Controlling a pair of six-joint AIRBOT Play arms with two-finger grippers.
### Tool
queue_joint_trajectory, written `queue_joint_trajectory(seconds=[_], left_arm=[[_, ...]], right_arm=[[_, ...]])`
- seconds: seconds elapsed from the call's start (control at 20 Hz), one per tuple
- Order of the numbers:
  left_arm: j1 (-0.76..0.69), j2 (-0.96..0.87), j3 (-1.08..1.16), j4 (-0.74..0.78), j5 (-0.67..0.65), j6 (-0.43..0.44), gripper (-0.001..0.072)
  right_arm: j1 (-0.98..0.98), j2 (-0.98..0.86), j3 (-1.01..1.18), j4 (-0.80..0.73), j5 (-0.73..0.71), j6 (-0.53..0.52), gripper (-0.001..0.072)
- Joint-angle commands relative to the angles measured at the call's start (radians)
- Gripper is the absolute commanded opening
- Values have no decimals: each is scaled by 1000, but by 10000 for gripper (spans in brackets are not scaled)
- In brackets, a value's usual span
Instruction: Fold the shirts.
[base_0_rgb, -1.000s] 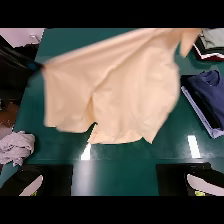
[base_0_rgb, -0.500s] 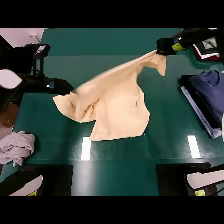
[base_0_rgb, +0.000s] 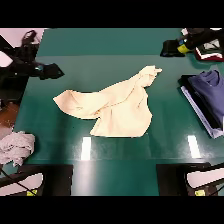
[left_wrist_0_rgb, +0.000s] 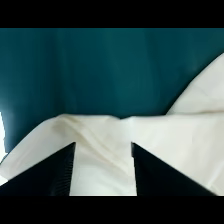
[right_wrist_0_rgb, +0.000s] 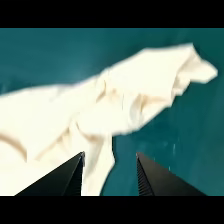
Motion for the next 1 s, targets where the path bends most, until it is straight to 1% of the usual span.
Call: queue_joint_trajectory(seconds=[0.0,0.1,0.2,0.35,0.5,0.75,0.95], left_arm=[[143,-77,22,-14,-128,61,430],[177,-172,22,-60,-193,113,430],[177,-261,23,-55,-202,145,430],[177,-357,31,-43,-200,164,431],[177,-373,38,-26,-162,181,431],[177,-376,106,87,-182,191,431],[177,-410,106,67,-217,199,431]], right_arm=[[-38,13,-15,146,245,-44,384],[-33,37,-89,219,253,-44,384],[-11,68,-178,215,238,-50,384],[16,130,-336,216,207,-51,384],[29,198,-487,217,134,-51,384],[23,292,-687,219,61,-50,384],[22,348,-790,219,23,-50,384]])
